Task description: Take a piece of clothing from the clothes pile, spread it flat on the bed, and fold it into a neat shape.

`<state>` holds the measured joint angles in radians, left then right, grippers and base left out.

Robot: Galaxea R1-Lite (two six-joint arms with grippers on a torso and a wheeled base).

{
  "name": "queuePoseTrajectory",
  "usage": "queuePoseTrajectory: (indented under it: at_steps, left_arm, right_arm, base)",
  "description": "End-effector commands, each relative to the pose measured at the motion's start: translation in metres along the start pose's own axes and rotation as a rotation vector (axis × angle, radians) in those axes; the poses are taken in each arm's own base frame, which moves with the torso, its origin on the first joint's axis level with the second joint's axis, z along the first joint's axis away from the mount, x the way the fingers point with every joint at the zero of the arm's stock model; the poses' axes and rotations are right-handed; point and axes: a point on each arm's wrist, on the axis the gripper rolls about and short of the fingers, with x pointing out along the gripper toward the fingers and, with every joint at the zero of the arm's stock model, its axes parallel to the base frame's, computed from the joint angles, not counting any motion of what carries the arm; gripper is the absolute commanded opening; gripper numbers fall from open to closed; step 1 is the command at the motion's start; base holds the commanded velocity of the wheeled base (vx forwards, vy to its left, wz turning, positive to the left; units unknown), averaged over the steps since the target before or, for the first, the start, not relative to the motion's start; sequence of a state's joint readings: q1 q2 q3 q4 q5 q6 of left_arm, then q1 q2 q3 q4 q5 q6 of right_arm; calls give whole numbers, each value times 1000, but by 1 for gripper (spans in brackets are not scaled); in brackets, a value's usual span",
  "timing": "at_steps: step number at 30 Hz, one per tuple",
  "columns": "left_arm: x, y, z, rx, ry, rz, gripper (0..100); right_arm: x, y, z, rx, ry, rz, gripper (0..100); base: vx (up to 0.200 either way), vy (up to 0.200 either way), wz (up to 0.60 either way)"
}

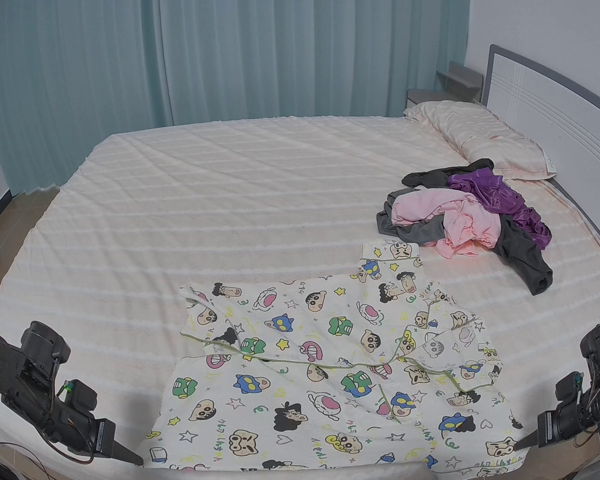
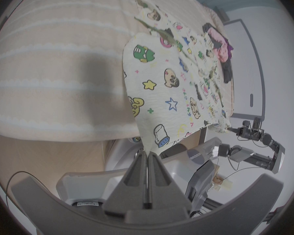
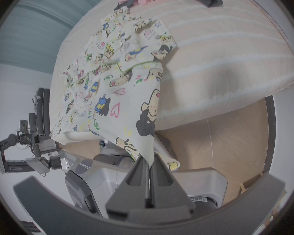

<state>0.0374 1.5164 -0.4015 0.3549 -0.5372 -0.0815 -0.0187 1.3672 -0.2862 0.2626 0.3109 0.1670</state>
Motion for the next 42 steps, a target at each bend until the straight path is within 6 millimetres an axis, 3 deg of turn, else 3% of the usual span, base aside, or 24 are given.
queuePoseTrajectory:
  at_steps: [1, 2, 3, 12, 16, 21, 23, 29, 36, 42]
  left_arm:
    - [14, 9, -2, -29, 106, 16, 0]
    - [15, 9, -4, -26, 113, 16, 0]
    - [16, 10, -6, -17, 121, 19, 100]
    - [10, 14, -8, -26, 81, 50, 100]
    - [-6, 16, 0, -51, -38, 33, 100]
    - [-16, 12, 18, -99, -110, -28, 100]
    - [-22, 8, 28, -154, -148, -85, 100]
    - [-22, 7, 30, -163, -166, -150, 100]
    - [-20, 3, 30, -218, -152, -159, 100]
    - [-19, 2, 28, -212, -145, -161, 100]
  right_arm:
    - [11, -4, -7, -4, 93, -17, 0]
    - [11, -4, -8, -12, 102, -18, 0]
    - [13, -5, -9, -20, 111, -27, 100]
    - [2, -5, 0, -8, 13, -28, 100]
    - [-8, -1, 18, 4, -71, -5, 100]
    - [-18, 9, 46, 41, -200, 56, 100]
    - [-21, 22, 68, 85, -250, 101, 100]
    - [-15, 41, 99, 134, -297, 162, 100]
    - [2, 71, 155, 174, -363, 177, 100]
    - [9, 80, 170, 174, -366, 183, 100]
  base:
    - [0, 0, 0]
    - [0, 0, 0]
    - [0, 0, 0]
    - [0, 0, 0]
    - [0, 0, 0]
    - [0, 0, 0]
    - [0, 0, 0]
    - [0, 0, 0]
    - [0, -114, 0]
    - [0, -200, 0]
